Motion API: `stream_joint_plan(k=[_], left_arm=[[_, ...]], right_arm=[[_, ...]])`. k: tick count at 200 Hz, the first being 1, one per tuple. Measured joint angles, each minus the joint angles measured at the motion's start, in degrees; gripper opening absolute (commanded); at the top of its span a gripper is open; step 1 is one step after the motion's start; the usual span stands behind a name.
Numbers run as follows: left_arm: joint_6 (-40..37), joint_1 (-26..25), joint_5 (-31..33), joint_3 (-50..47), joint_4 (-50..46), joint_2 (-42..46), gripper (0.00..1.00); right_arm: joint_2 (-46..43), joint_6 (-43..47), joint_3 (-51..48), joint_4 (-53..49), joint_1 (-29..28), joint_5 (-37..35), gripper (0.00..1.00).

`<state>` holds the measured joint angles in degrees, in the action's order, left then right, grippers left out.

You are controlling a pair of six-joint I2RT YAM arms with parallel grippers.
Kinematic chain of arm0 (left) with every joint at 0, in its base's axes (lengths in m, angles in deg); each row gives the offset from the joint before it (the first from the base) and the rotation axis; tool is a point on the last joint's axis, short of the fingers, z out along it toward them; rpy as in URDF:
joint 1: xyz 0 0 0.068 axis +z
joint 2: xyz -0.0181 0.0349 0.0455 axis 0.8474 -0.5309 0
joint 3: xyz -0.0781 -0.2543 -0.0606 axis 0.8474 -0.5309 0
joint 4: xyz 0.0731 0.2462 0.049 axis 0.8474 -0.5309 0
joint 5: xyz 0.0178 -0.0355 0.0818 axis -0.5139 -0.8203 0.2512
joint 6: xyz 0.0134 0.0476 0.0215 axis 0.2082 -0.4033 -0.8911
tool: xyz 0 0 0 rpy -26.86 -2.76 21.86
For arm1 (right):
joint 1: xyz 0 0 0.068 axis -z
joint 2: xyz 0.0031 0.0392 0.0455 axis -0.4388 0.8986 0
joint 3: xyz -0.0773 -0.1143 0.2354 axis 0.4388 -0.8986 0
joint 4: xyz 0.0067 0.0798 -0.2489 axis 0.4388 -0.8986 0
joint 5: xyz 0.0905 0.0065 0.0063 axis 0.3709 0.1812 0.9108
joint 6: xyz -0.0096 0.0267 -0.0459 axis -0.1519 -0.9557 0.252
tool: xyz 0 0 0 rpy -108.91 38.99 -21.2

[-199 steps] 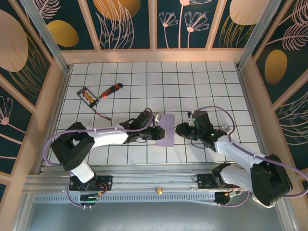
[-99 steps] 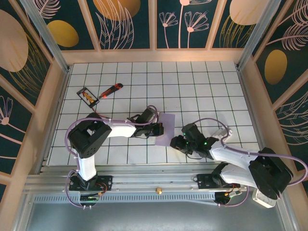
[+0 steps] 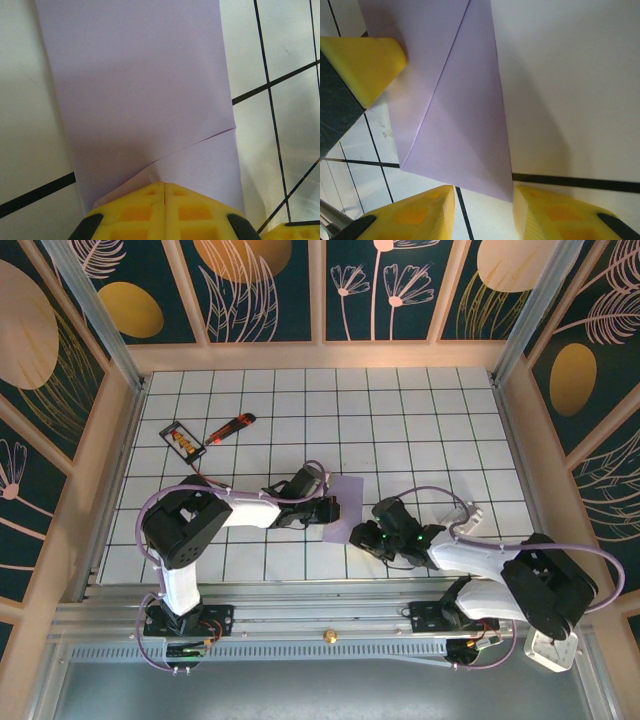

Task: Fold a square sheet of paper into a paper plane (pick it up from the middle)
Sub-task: Turn over the paper at the center of the table.

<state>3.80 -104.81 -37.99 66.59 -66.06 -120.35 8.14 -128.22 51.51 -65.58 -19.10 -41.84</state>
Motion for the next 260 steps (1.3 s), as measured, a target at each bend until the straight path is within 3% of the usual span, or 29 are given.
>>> stream_joint_plan(k=[76,191,227,260], left_arm=[[-0.4,0.0,-0.1,0.0,0.0,0.0,0.0],[-0.8,0.1,-0.6,-0.1,0.1,0.0,0.0],[-0.8,0.1,-0.6,-0.1,0.1,0.0,0.0],[-0.8,0.1,-0.6,-0.1,0.1,0.0,0.0]], right_arm=[[1.7,0.0,0.0,2.6,0.5,1.0,0.37],[0.8,2.1,-2.6,15.8,3.0,1.4,0.39],[0.5,1.8,-3.3,15.9,3.1,0.8,0.27],[0.3,0.5,-4.6,15.8,2.9,-0.6,0.04]])
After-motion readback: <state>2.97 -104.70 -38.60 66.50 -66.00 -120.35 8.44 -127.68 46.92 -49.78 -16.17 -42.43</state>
